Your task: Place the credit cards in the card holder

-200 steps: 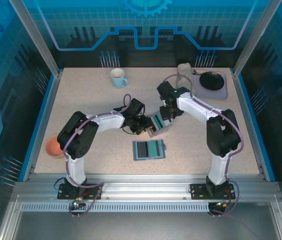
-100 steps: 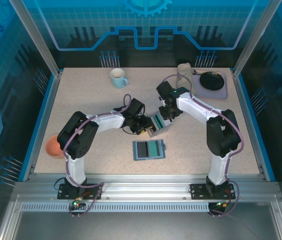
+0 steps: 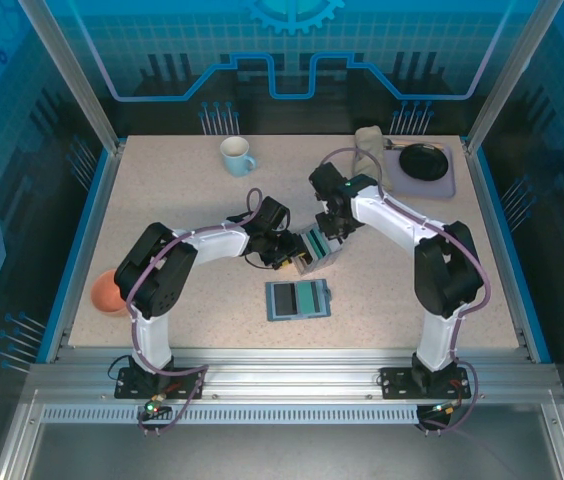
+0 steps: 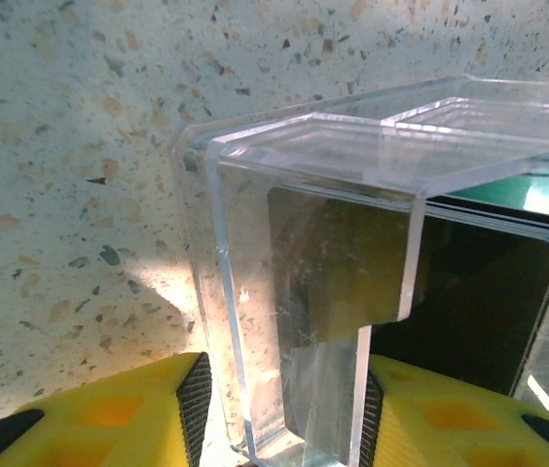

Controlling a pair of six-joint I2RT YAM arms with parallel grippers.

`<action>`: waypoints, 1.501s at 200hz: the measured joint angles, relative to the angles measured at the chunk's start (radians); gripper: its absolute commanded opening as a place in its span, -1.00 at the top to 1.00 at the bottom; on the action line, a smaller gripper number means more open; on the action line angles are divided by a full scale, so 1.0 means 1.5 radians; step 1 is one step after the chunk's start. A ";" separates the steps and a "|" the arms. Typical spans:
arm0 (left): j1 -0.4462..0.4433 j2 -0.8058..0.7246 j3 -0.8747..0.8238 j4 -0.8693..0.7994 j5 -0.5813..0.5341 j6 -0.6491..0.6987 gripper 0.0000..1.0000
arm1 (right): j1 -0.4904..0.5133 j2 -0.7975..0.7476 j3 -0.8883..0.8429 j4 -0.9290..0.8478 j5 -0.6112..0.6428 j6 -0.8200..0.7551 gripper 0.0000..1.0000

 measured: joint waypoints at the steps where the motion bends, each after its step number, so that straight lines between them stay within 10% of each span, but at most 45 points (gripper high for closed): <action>1: 0.000 0.000 0.000 0.000 0.000 0.000 0.11 | 0.000 0.000 0.000 0.000 0.001 -0.001 0.68; 49: 0.000 0.000 0.000 0.000 0.000 0.000 0.11 | 0.011 -0.005 0.011 -0.007 0.007 -0.002 0.75; 97: 0.000 0.000 0.000 0.000 0.000 0.000 0.11 | 0.014 -0.007 0.013 -0.011 0.012 -0.001 0.25; 191: 0.000 0.000 0.000 0.000 0.000 0.000 0.11 | 0.012 0.049 0.020 -0.007 0.010 -0.003 0.04; 300: 0.000 0.000 0.000 0.000 0.001 0.000 0.11 | 0.012 0.043 0.020 -0.006 0.042 0.001 0.13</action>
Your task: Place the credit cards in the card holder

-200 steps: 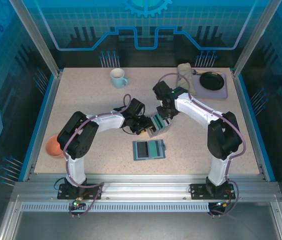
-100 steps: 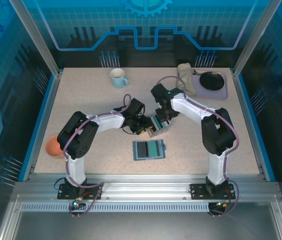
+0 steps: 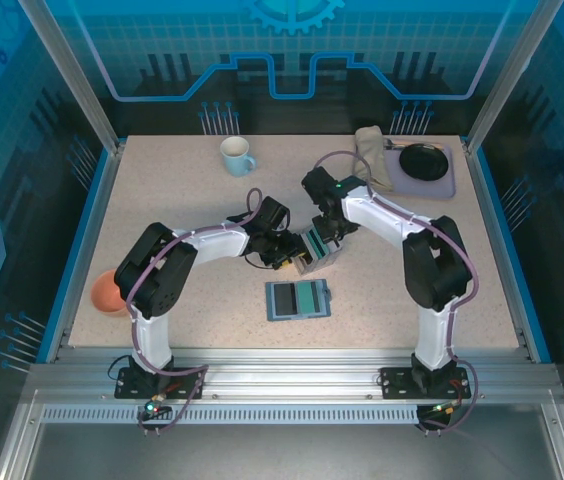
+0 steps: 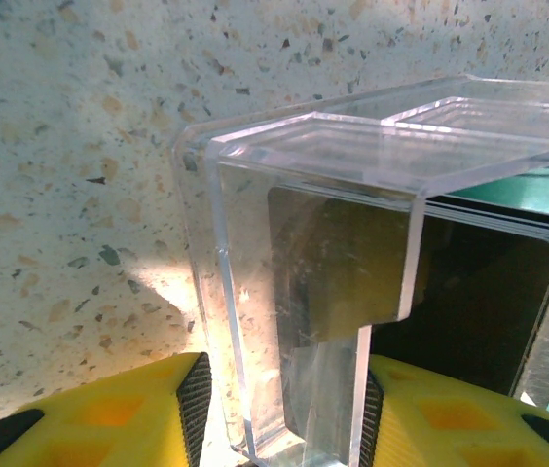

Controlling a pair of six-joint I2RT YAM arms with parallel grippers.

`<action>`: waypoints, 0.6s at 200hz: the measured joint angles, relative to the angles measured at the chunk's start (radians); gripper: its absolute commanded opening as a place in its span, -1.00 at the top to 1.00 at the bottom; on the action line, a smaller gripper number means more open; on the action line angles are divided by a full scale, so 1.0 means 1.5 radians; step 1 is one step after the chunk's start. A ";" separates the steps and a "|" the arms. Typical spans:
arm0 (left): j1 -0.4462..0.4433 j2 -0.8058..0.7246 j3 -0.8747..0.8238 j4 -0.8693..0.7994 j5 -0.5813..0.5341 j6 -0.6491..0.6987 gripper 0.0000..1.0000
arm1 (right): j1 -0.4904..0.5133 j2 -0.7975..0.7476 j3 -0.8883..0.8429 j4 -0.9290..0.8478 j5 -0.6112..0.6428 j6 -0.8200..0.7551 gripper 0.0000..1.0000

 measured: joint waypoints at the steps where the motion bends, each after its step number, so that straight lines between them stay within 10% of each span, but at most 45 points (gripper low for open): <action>1: 0.000 0.000 0.000 0.000 0.000 0.000 0.11 | 0.000 -0.001 0.000 0.000 0.000 0.000 0.14; 120: 0.000 0.000 0.000 0.000 0.001 0.000 0.12 | 0.000 -0.013 0.000 0.001 -0.023 -0.001 0.17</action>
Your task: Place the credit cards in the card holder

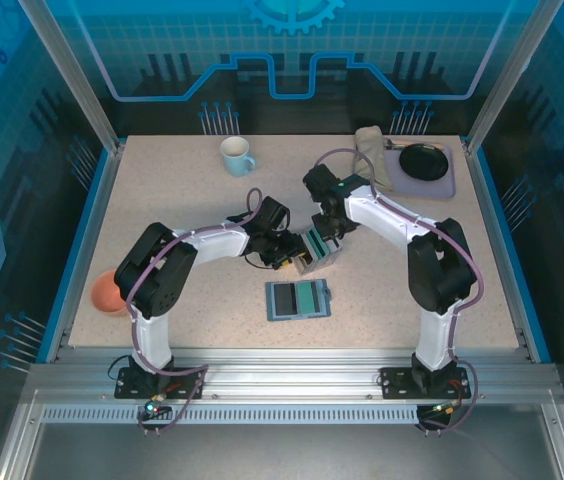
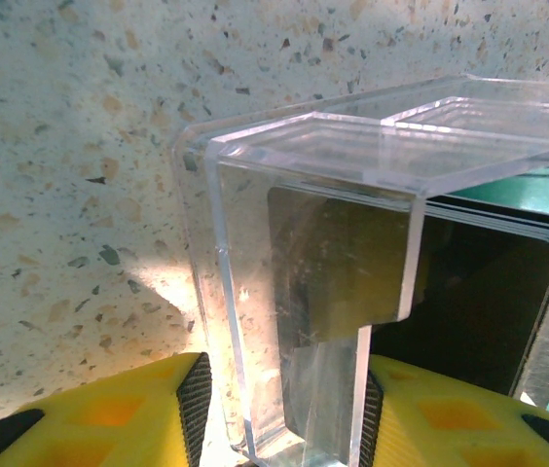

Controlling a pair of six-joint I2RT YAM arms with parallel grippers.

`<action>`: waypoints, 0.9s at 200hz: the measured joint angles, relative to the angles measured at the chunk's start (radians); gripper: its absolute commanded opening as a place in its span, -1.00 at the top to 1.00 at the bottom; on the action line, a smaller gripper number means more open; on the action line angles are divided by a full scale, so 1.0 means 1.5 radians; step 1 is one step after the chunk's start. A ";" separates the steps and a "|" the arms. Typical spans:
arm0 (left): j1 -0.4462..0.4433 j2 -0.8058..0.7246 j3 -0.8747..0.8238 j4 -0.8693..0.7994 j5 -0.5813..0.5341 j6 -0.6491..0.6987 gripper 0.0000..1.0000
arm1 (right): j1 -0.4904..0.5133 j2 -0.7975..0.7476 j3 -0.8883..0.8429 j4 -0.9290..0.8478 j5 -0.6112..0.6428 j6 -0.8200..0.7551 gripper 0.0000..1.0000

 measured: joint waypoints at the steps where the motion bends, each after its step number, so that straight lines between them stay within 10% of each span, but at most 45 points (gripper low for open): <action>1: 0.000 0.000 0.000 0.000 0.000 0.000 0.12 | 0.000 0.000 0.000 0.000 0.000 0.000 0.17; 180: 0.000 0.000 0.000 0.001 0.000 0.001 0.12 | -0.003 0.025 -0.001 0.011 0.017 -0.001 0.18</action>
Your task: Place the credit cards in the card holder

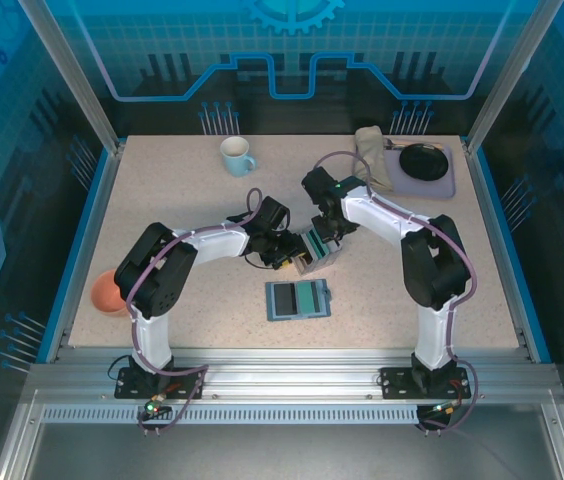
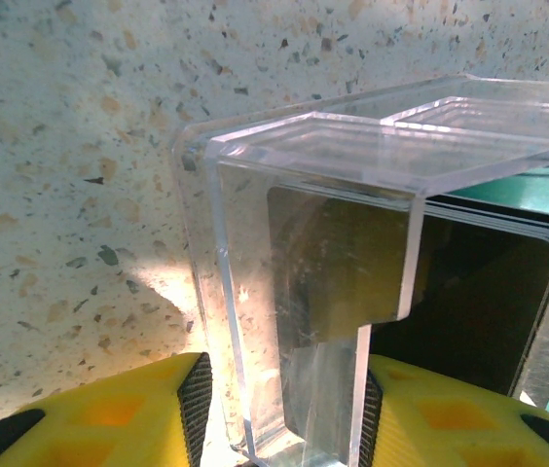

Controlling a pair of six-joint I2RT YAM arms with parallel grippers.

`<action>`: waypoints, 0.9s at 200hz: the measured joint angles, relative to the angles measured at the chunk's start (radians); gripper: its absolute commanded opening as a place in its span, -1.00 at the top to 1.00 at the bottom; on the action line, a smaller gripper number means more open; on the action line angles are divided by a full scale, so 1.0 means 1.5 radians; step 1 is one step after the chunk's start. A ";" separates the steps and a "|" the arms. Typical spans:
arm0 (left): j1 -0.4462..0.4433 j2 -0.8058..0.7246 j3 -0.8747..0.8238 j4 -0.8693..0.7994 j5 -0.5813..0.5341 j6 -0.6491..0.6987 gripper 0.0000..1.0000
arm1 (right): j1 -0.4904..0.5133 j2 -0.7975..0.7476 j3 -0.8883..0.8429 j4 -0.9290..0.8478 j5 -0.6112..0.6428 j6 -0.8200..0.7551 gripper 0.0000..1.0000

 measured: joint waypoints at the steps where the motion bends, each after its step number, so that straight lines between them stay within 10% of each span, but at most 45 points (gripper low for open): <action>1: 0.000 0.000 0.000 0.000 0.000 0.000 0.12 | 0.000 0.000 0.000 0.000 0.000 -0.001 0.19; 180: 0.000 0.000 0.000 0.000 0.005 0.000 0.12 | 0.009 -0.008 0.003 -0.010 0.016 -0.002 0.29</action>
